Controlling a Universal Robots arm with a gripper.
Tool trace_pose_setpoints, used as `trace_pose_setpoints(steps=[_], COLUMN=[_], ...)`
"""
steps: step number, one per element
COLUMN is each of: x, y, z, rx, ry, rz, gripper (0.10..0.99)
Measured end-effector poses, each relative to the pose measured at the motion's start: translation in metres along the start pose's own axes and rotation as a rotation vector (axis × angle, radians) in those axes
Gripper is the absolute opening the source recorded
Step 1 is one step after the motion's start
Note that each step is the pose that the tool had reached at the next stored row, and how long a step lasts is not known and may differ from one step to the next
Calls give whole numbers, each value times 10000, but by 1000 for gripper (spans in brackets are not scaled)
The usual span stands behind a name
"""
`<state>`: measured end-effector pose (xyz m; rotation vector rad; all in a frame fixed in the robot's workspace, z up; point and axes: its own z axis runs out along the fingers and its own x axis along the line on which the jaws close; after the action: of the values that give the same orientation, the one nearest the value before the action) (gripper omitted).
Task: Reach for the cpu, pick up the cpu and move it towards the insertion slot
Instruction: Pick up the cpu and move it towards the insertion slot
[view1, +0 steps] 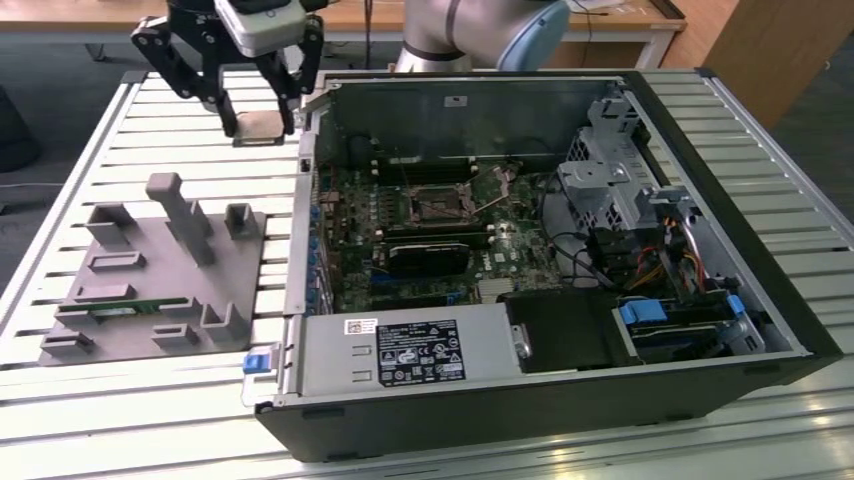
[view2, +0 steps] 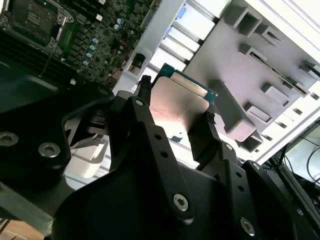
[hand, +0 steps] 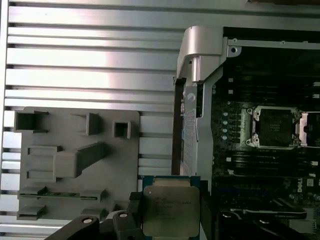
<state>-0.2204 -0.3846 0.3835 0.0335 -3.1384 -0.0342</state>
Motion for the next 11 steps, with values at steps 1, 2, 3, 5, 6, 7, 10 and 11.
trace_pose_setpoints(steps=[1,2,3,5,6,7,10,11], x=[-33,-68,-100,-184,-208,-227,-281,-300], y=[4,9,14,42,54,68,110,123], z=[0,0,1,1,1,1,2,3], rx=[0,-1,-1,-1,-1,-1,0,-1], ry=[0,-1,-1,0,0,0,0,-1], rz=[0,-1,-1,-1,-1,0,0,0], gripper=[545,545,545,545,545,545,545,545])
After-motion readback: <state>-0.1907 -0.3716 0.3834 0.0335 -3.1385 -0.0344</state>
